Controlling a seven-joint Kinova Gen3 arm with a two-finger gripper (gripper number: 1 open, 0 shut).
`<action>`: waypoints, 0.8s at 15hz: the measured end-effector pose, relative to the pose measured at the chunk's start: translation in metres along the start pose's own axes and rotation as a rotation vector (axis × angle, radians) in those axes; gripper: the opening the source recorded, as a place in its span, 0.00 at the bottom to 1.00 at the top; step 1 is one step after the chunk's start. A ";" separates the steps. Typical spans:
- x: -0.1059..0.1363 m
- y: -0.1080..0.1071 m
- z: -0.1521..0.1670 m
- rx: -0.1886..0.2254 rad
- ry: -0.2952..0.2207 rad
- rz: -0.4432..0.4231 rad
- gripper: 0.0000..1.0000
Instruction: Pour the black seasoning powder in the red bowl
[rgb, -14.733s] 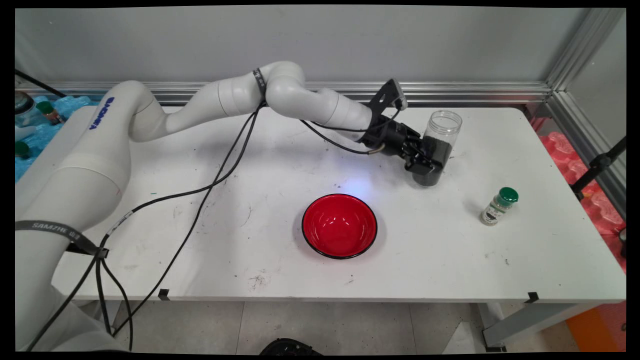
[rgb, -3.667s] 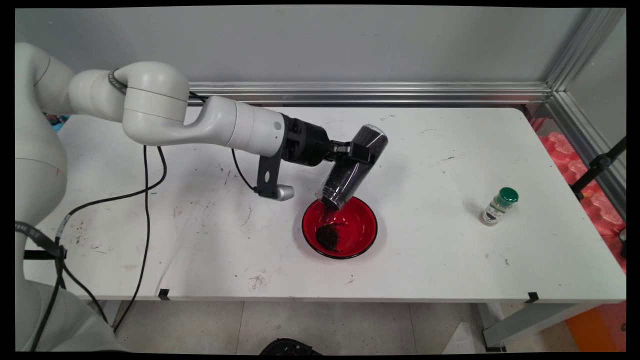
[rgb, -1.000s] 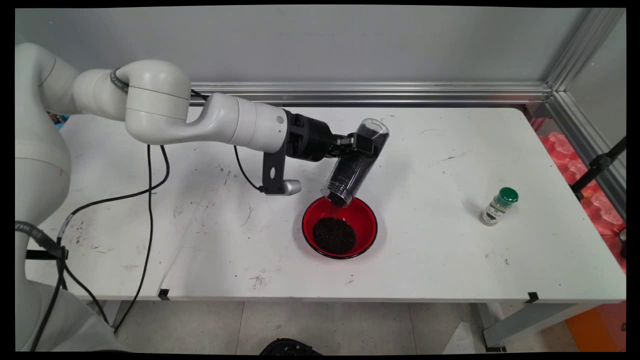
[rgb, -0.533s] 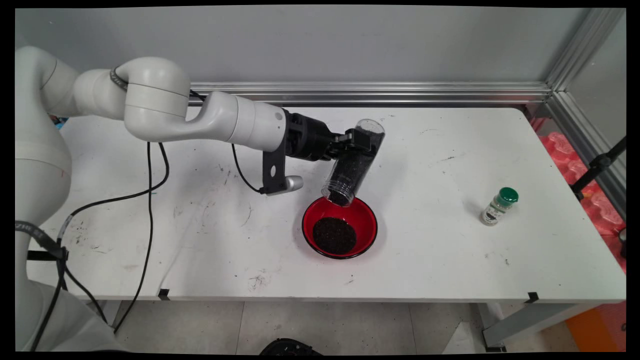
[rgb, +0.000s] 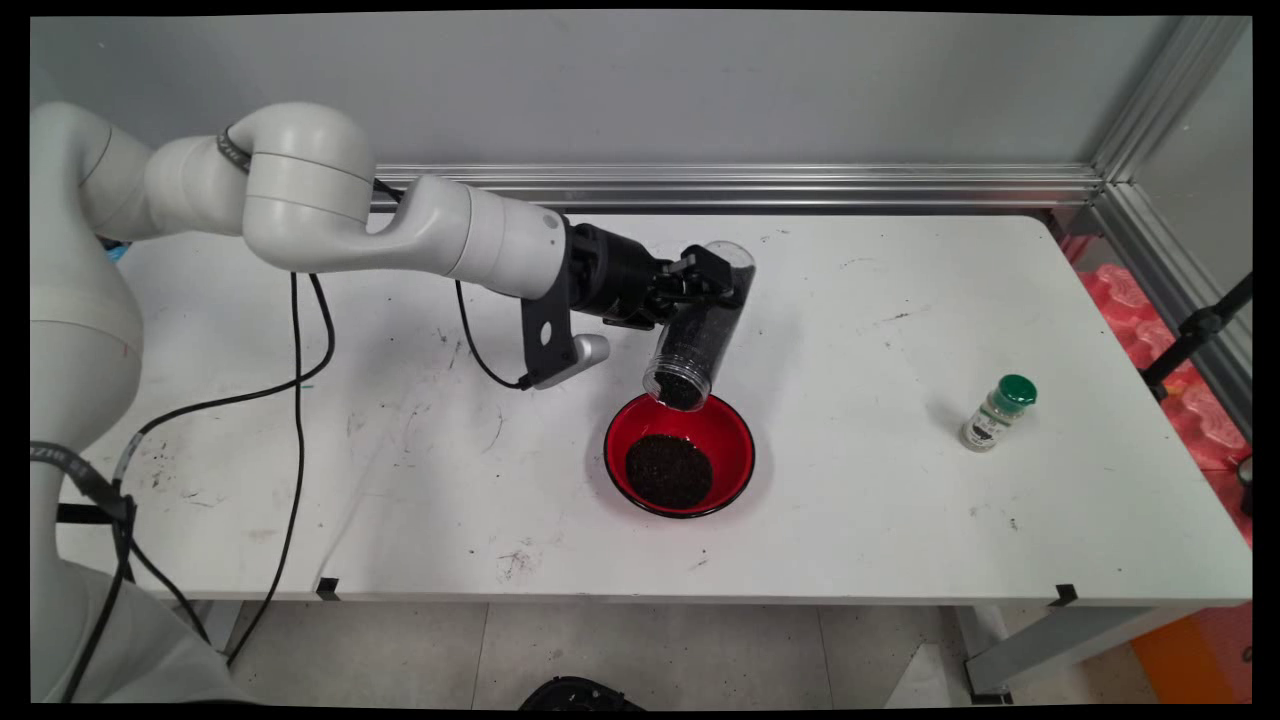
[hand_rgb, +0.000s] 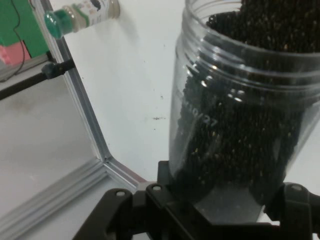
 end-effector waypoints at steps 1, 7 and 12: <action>-0.001 0.000 0.000 -0.002 0.003 -0.025 0.00; -0.007 0.001 -0.001 -0.014 0.028 -0.165 0.00; -0.013 0.001 0.000 -0.023 0.054 -0.295 0.00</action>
